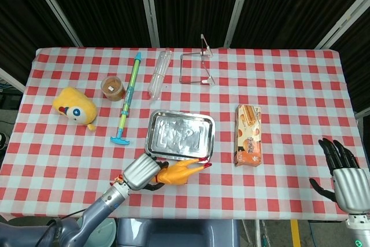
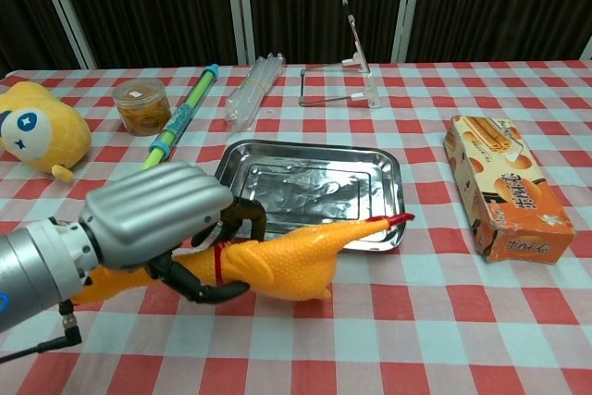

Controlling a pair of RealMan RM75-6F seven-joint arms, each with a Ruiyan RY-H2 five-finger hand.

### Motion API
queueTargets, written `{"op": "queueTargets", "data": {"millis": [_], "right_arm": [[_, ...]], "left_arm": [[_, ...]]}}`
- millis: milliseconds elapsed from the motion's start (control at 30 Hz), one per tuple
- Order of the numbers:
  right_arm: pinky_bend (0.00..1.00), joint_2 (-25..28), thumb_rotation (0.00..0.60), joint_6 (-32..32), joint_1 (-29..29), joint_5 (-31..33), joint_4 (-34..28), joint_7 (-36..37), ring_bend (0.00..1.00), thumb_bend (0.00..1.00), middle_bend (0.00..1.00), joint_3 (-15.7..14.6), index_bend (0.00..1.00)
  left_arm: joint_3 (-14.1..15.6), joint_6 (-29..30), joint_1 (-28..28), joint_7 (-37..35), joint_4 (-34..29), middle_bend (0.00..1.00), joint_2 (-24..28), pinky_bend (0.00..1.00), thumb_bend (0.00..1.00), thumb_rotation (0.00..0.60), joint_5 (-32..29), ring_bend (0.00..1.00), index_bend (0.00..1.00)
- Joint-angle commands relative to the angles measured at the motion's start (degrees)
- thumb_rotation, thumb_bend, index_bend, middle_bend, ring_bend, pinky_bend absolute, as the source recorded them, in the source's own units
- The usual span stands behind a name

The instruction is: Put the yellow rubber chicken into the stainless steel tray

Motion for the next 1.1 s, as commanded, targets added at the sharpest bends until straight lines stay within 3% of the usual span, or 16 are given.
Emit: {"op": "queueTargets", "data": {"millis": [33,267,433,600,867,1100], "right_arm": [[0.15,1.7,0.600,0.3,1.2,-3.1,-2.1,1.6,0.06,0.23,0.10,-0.3,0.00],[0.15,6.0,0.600,-3.1,5.3,-10.4,-8.0,9.3,0.06,0.23,0.10,-2.1,0.00],[0.15,9.1,0.600,-7.8,10.5,-16.2,-12.1,17.1,0.06,0.23,0.10,-3.7,0.00],[0.15,9.1,0.600,-11.0,14.1,-18.8,-14.1,18.4,0.06,0.23,0.10,-3.5,0.00],[0.15,5.6,0.600,-16.3,18.6,-18.4,-15.7,18.3,0.06,0.23,0.10,-2.8,0.00],[0.15,1.5,0.600,-16.7,20.5,-15.5,-15.0,16.9,0.05,0.23,0.07,-0.6,0.00]], "left_arm": [[-0.5,0.1,-1.4,-2.5,-1.8,0.67,3.7,0.64,0.62,0.600,1.4,0.61,0.57],[-2.5,-2.4,-4.5,-6.5,-6.6,0.70,11.6,0.64,0.67,0.600,1.9,0.63,0.60],[-5.4,-6.1,-8.2,-14.1,-11.9,0.71,19.5,0.63,0.67,0.600,1.0,0.64,0.60],[-8.4,-8.2,-11.1,-19.3,-15.0,0.71,23.9,0.63,0.67,0.600,-0.1,0.65,0.61],[-12.3,-14.4,-16.5,-25.5,-17.3,0.72,27.0,0.63,0.67,0.600,-4.8,0.65,0.61],[-14.1,-21.2,-21.8,-23.7,-18.4,0.71,26.9,0.63,0.67,0.600,-10.2,0.65,0.61]]}}
